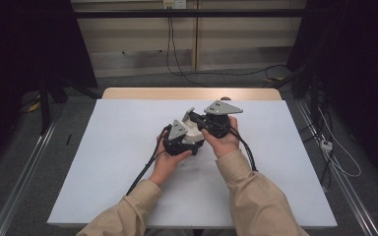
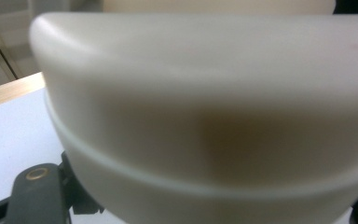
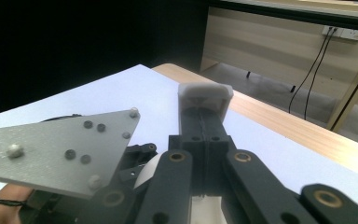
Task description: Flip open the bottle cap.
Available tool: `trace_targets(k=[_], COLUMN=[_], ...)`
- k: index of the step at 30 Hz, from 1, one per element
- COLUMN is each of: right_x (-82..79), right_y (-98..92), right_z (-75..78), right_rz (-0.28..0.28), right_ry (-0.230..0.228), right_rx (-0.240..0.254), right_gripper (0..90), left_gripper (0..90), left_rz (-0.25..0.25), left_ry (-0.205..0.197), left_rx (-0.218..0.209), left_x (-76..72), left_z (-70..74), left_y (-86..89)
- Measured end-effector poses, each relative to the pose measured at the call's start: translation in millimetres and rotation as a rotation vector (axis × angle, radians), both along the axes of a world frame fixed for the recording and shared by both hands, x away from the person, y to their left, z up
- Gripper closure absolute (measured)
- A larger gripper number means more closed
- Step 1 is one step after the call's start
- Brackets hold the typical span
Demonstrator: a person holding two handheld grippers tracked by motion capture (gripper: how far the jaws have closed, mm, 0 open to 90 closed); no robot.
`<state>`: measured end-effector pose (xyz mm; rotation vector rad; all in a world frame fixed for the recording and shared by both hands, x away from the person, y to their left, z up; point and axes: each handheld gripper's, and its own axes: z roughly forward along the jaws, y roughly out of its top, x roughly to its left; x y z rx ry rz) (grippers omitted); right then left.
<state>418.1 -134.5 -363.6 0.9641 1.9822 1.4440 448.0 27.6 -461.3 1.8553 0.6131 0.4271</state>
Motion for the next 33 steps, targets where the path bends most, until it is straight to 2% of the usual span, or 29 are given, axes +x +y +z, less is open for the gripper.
trace_targets(k=[6,12,27,33], right_x=[3.0,6.4,14.3,17.4], right_y=[-0.4,4.7,9.5,11.6], right_z=[0.0,3.2,4.2,4.6], right_rz=[-0.003,-0.001,0.0,-0.001], right_ry=[-0.001,-0.011,-0.003,-0.003], right_rx=[0.015,-0.009,0.002,-0.001], right_gripper=[90.0,90.0,90.0,90.0], left_gripper=[18.8,18.8,18.8,18.8], left_rz=[-0.003,-0.002,0.001,0.0], left_ry=[-0.013,-0.012,-0.013,-0.02], left_rx=[0.012,0.012,0.013,0.027], left_x=[-0.1,-0.2,-0.3,-0.2], left_z=[0.3,0.2,0.2,0.7], left_y=[-0.4,-0.5,-0.7,-0.1])
